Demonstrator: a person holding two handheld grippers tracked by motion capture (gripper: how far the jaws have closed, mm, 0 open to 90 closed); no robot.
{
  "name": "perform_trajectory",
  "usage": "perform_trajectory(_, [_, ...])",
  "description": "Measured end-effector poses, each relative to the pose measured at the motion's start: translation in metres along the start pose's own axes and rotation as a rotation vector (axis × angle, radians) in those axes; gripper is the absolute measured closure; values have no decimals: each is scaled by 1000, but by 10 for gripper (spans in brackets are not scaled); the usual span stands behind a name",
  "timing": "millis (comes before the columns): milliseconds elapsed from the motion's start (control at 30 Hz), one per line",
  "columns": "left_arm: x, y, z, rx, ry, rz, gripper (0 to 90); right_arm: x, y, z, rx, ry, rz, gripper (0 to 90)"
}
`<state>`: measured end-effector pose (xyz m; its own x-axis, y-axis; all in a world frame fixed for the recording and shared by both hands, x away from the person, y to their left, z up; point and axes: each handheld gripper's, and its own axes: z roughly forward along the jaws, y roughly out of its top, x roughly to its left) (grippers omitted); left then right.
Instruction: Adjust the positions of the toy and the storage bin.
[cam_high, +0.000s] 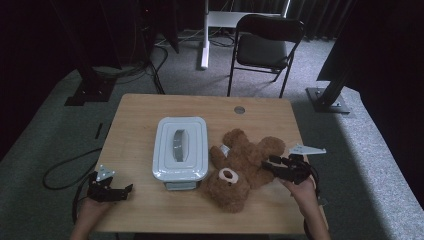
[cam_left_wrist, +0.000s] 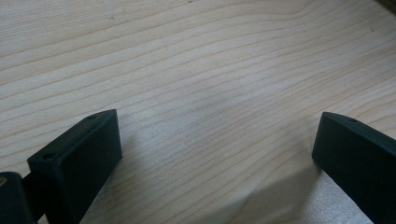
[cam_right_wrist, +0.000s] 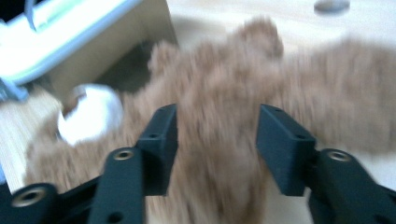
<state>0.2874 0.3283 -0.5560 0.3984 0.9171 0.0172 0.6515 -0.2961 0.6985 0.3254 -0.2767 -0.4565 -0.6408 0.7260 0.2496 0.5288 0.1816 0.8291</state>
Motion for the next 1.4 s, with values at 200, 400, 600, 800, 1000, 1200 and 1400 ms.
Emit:
perform_trajectory(200, [0, 0, 0, 0, 0, 0, 21, 8, 23, 25, -5, 10, -47, 368])
perform_trajectory(400, [0, 0, 0, 0, 0, 0, 21, 11, 24, 53, 59, -37, -70, 297])
perform_trajectory(600, [0, 0, 0, 0, 0, 0, 21, 16, 17, 66, 124, -53, -100, 152])
perform_trajectory(800, [0, 0, 0, 0, 0, 0, 20, 22, 8, 80, 231, -142, -185, 107])
perform_trajectory(1000, [0, 0, 0, 0, 0, 0, 20, 25, 3, 93, 249, -151, -193, 271])
perform_trajectory(1200, [0, 0, 0, 0, 0, 0, 20, 29, 6, 102, 235, -136, -177, 545])
perform_trajectory(1400, [0, 0, 0, 0, 0, 0, 20, 26, 10, 96, 154, -154, -127, 684])
